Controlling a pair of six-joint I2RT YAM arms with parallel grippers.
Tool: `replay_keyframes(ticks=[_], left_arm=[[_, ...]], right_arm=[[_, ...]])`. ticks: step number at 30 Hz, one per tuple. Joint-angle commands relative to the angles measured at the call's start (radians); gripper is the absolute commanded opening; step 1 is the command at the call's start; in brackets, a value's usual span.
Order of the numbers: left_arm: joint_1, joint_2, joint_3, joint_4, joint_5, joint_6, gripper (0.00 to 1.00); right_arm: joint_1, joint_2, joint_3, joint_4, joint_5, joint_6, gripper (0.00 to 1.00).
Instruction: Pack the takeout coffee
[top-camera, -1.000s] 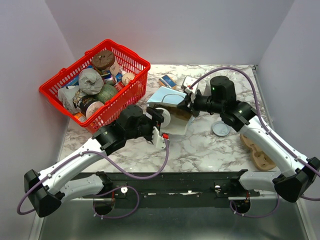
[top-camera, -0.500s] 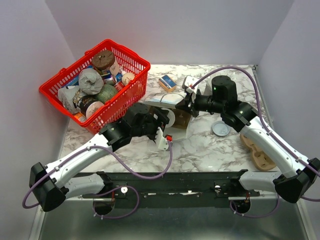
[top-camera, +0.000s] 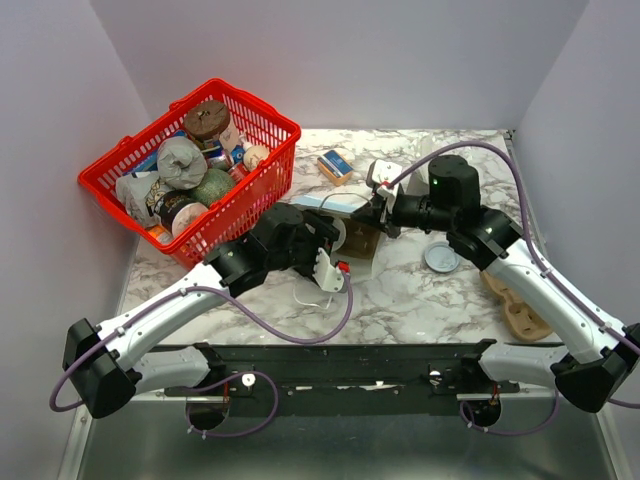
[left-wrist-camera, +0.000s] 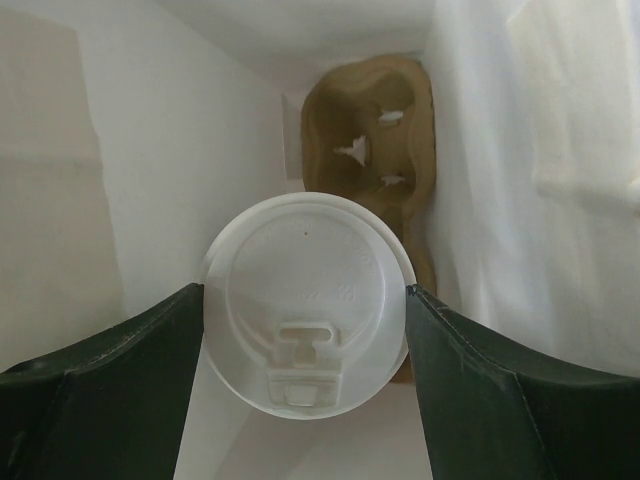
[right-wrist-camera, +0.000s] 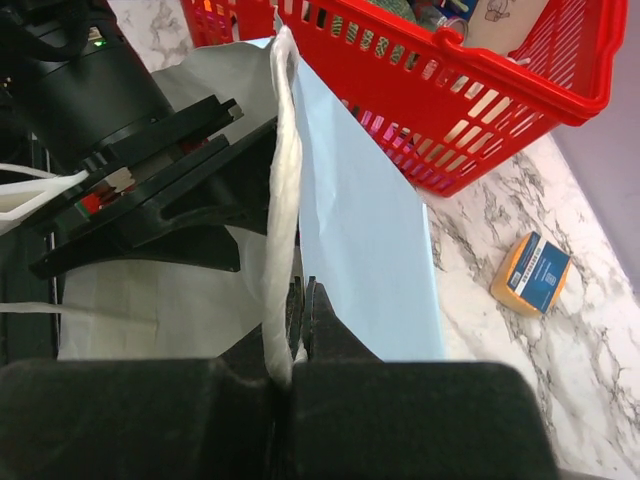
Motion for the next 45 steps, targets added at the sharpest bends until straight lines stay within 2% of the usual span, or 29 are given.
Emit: replay_keyframes(ticks=[1,10,17,23,27,34,39,45], left_arm=[[0.013,0.015,-0.002,-0.037,-0.038,-0.025,0.0],[0.033,0.107,0.058,-0.084,0.002,-0.145,0.0],[0.036,0.144,0.022,-0.029,-0.064,-0.174,0.0],[0.037,0.181,0.025,-0.012,-0.116,-0.217,0.0],[0.045,0.181,0.022,0.017,-0.19,-0.316,0.0],[0.045,0.153,-0.041,0.077,-0.26,-0.514,0.0],[0.046,0.178,-0.076,0.121,-0.335,-0.57,0.0],[0.062,0.233,-0.064,0.111,-0.343,-0.628,0.0]], right_arm=[[0.019,-0.03,-0.005,-0.004,-0.019,-0.042,0.01],[0.087,-0.028,-0.007,-0.009,0.015,-0.16,0.01],[0.09,-0.041,-0.039,0.008,0.0,-0.151,0.01],[0.108,-0.054,-0.059,0.022,-0.011,-0.211,0.01],[0.153,-0.084,-0.097,0.048,0.027,-0.255,0.01],[0.154,-0.116,-0.171,0.113,0.009,-0.271,0.01],[0.156,-0.125,-0.192,0.123,0.01,-0.235,0.01],[0.154,-0.143,-0.214,0.128,0.015,-0.22,0.01]])
